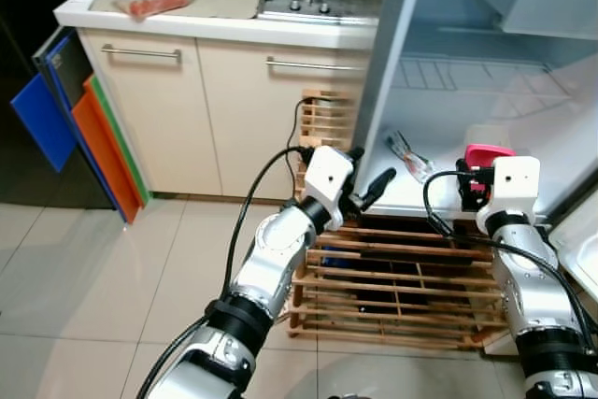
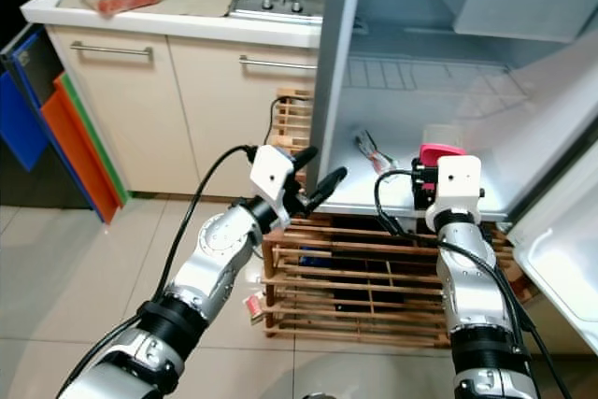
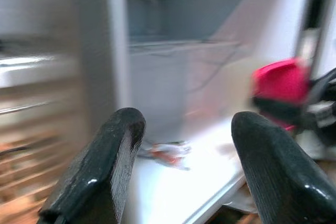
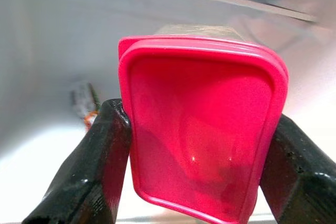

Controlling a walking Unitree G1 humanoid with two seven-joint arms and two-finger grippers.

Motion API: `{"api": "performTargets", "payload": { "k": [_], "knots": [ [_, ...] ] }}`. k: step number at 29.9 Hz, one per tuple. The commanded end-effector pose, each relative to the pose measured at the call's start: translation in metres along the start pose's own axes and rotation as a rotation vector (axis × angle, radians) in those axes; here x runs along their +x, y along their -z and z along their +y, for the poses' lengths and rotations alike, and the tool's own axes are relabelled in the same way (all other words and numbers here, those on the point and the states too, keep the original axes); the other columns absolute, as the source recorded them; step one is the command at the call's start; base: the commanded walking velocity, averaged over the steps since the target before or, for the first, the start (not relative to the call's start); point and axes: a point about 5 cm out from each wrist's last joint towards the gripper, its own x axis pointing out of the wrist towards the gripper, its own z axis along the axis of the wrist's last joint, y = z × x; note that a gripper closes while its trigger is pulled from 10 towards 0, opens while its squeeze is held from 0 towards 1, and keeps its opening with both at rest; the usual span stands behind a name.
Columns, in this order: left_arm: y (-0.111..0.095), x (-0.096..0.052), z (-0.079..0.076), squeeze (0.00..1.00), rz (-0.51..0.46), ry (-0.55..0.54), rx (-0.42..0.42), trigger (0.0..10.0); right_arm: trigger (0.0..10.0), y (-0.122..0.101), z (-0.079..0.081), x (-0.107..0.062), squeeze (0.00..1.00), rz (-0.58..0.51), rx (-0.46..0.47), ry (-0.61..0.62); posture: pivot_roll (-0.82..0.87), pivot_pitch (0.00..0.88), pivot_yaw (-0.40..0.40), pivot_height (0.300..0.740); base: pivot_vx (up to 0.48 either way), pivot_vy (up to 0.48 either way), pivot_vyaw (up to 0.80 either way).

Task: Restocking fridge

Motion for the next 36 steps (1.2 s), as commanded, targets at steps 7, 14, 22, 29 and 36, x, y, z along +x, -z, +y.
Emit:
{"api": "performTargets", "payload": {
  "k": [7,14,22,29,36],
  "knots": [
    [0.051,-0.037,0.005,0.00,0.229,-0.172,0.178,10.0,0.0,0.000,0.001,-0.011,0.32,-0.071,-0.018,0.080,-0.08,0.000,-0.038,0.740,0.000,0.000,-0.69],
    [0.062,-0.042,0.001,0.00,0.262,-0.206,0.240,10.0,0.0,-0.001,0.011,-0.010,0.34,-0.093,-0.006,0.059,-0.08,0.000,-0.033,0.740,0.000,0.000,-0.69],
    [0.051,-0.028,-0.003,0.00,0.203,-0.149,0.195,10.0,0.0,-0.010,0.016,-0.001,0.35,-0.122,0.000,0.029,-0.07,0.000,-0.035,0.740,0.000,0.000,-0.66],
    [0.026,-0.009,-0.013,0.00,0.076,-0.039,0.136,10.0,0.0,-0.008,0.021,0.004,0.35,-0.088,0.020,0.007,-0.07,0.000,-0.039,0.740,0.000,0.000,-0.07],
    [0.018,-0.004,-0.022,0.00,0.031,0.046,0.123,10.0,0.0,-0.003,0.025,0.004,0.35,-0.067,0.028,-0.016,-0.07,0.000,-0.040,0.740,0.297,-0.280,0.00]
  ]
}}
